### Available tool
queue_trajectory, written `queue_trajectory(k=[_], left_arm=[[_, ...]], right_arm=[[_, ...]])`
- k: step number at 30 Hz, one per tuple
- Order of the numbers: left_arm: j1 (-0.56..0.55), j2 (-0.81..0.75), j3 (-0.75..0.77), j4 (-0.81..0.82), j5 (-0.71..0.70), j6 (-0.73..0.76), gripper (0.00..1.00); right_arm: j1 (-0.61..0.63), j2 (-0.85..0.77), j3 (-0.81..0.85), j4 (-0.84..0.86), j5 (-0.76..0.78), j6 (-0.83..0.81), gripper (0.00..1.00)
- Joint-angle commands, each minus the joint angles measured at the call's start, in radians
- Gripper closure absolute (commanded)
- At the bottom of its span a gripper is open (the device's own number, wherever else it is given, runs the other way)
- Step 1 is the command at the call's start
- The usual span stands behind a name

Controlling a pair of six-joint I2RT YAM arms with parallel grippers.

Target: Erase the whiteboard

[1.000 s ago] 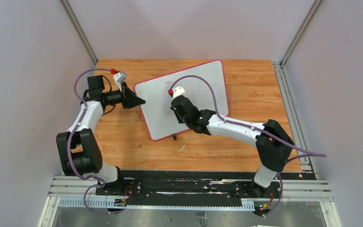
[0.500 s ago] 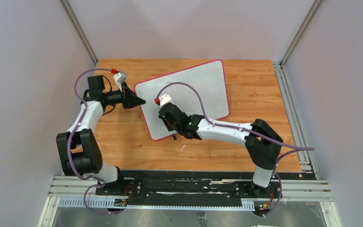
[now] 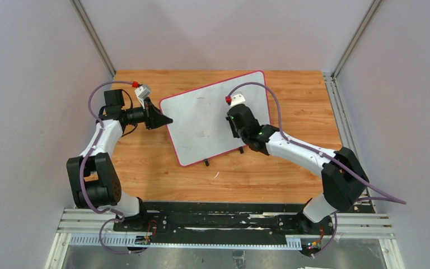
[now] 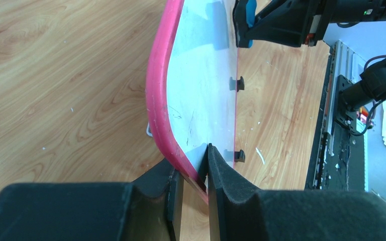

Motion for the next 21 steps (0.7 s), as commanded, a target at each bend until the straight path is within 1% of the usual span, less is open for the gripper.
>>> queue_trajectory(k=[1, 4, 8, 15, 21], left_arm=[[-0.002, 0.006, -0.005, 0.012, -0.108, 0.103, 1.0], [-0.001, 0.012, -0.003, 0.015, -0.108, 0.099, 1.0], [-0.002, 0.004, -0.006, 0.011, -0.111, 0.104, 1.0], [-0.002, 0.002, -0.005, 0.017, -0.107, 0.096, 1.0], [-0.002, -0.009, -0.011, 0.013, -0.107, 0.102, 1.0]], right_arm=[[-0.035, -0.084, -0.059, -0.002, 0.027, -0.015, 0.99], [-0.036, -0.08, -0.068, 0.03, -0.034, 0.0, 0.99], [-0.009, -0.011, -0.011, 0.015, -0.094, 0.05, 0.99], [0.177, 0.154, 0.125, 0.032, -0.091, 0.073, 0.99], [0.284, 0.275, 0.265, 0.02, -0.112, 0.075, 0.99]])
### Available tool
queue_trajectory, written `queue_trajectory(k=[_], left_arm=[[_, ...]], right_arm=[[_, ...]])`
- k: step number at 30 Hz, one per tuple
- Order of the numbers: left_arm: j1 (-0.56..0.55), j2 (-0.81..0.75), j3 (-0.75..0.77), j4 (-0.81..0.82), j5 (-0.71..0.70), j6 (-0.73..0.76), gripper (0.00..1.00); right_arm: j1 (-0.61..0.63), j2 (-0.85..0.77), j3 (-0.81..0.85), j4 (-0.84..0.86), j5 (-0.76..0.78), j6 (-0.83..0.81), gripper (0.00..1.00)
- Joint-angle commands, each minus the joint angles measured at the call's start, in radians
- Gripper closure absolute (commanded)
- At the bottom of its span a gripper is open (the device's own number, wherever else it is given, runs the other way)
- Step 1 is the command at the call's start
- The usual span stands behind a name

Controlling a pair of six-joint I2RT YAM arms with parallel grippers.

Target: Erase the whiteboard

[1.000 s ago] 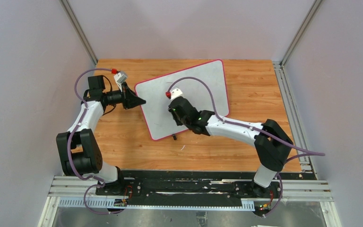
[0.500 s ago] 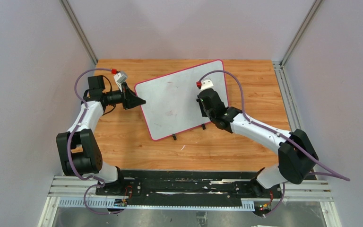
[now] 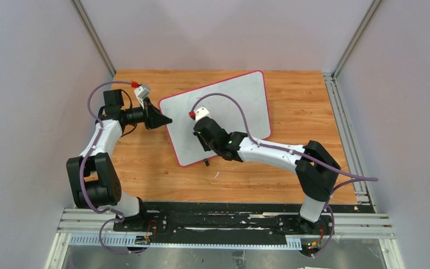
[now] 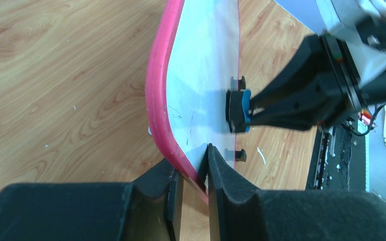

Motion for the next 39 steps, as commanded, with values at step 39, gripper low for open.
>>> queue_trajectory(k=[39], left_arm=[[-0.003, -0.015, -0.012, -0.009, -0.103, 0.13, 1.0]], right_arm=[[0.012, 0.082, 0.067, 0.032, -0.03, 0.041, 0.99]])
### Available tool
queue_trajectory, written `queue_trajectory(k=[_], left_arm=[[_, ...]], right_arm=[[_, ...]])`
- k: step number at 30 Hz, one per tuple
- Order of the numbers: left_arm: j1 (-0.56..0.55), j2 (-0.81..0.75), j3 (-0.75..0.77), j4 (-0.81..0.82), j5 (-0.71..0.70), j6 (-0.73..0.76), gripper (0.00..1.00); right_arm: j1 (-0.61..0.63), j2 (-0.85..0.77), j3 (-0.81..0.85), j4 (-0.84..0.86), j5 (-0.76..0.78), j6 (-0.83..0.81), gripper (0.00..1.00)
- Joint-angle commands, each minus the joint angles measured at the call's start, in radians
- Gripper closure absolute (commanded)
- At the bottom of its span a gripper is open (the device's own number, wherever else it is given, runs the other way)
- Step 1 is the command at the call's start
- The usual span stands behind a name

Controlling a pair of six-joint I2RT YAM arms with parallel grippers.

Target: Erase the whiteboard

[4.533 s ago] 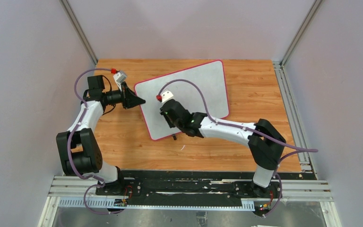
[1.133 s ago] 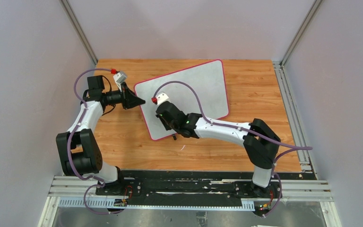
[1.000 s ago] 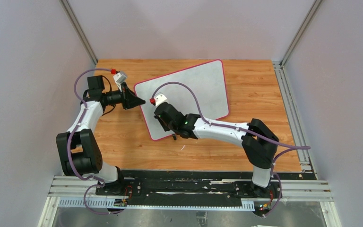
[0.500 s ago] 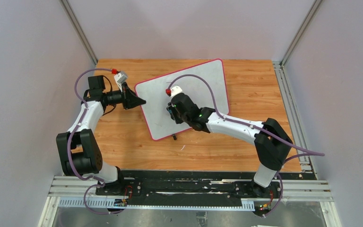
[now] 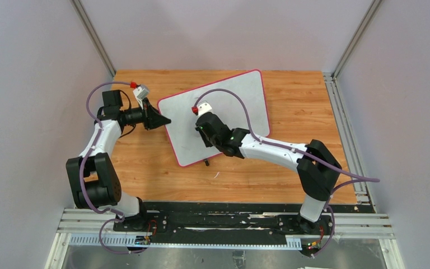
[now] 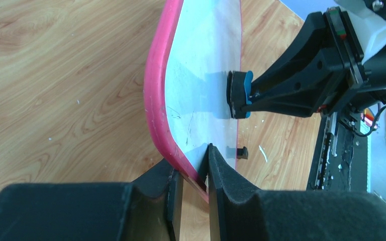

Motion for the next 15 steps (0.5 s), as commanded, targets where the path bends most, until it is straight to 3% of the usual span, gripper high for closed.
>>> queue_trajectory(k=[1, 9, 15], left_arm=[[-0.014, -0.014, -0.014, 0.013, -0.095, 0.115, 1.0], [-0.016, -0.016, -0.014, 0.009, -0.095, 0.118, 1.0], [-0.015, -0.014, -0.014, 0.009, -0.096, 0.12, 1.0]], right_arm=[[0.03, 0.064, 0.019, 0.047, -0.014, 0.035, 0.99], [0.03, 0.069, 0.033, 0.037, 0.023, 0.011, 0.99], [-0.043, 0.038, -0.003, 0.021, 0.047, -0.01, 0.99]])
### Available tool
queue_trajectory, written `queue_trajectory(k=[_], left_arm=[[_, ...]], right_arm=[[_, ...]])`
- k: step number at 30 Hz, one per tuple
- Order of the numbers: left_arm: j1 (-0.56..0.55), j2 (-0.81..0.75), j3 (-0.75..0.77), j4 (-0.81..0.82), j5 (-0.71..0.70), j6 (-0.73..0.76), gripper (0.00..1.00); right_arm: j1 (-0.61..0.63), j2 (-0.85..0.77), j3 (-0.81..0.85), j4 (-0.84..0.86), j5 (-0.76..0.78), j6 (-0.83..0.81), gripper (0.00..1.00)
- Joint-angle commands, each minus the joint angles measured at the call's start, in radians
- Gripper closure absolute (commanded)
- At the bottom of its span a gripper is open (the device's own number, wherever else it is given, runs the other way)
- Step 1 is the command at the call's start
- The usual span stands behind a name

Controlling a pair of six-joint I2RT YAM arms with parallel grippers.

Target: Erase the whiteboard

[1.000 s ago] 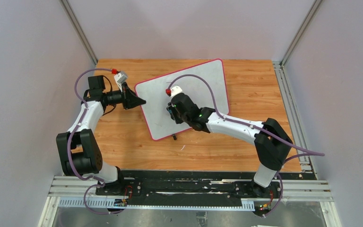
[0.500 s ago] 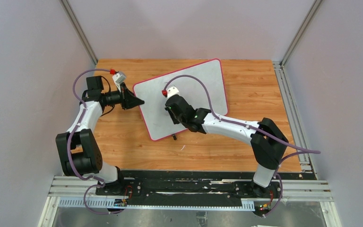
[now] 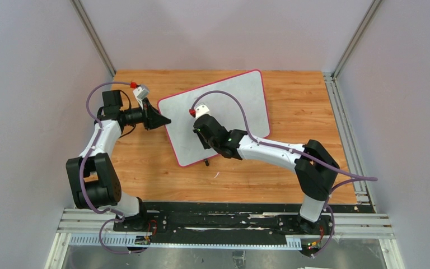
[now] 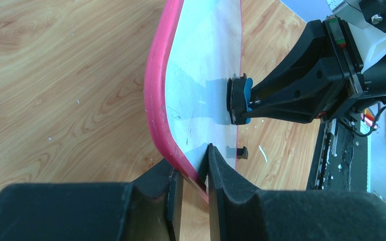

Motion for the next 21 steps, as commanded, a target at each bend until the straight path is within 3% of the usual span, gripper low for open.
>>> queue_trajectory(k=[1, 13, 21], left_arm=[[-0.015, -0.012, -0.013, 0.011, -0.095, 0.119, 1.0], [-0.015, -0.016, -0.008, 0.006, -0.106, 0.119, 1.0], [-0.015, -0.011, -0.006, 0.006, -0.106, 0.121, 1.0]], right_arm=[[-0.076, 0.007, -0.023, 0.024, 0.023, -0.011, 0.99], [-0.144, -0.153, -0.135, 0.007, 0.067, -0.058, 0.99], [-0.23, -0.36, -0.255, -0.064, 0.153, -0.084, 0.99]])
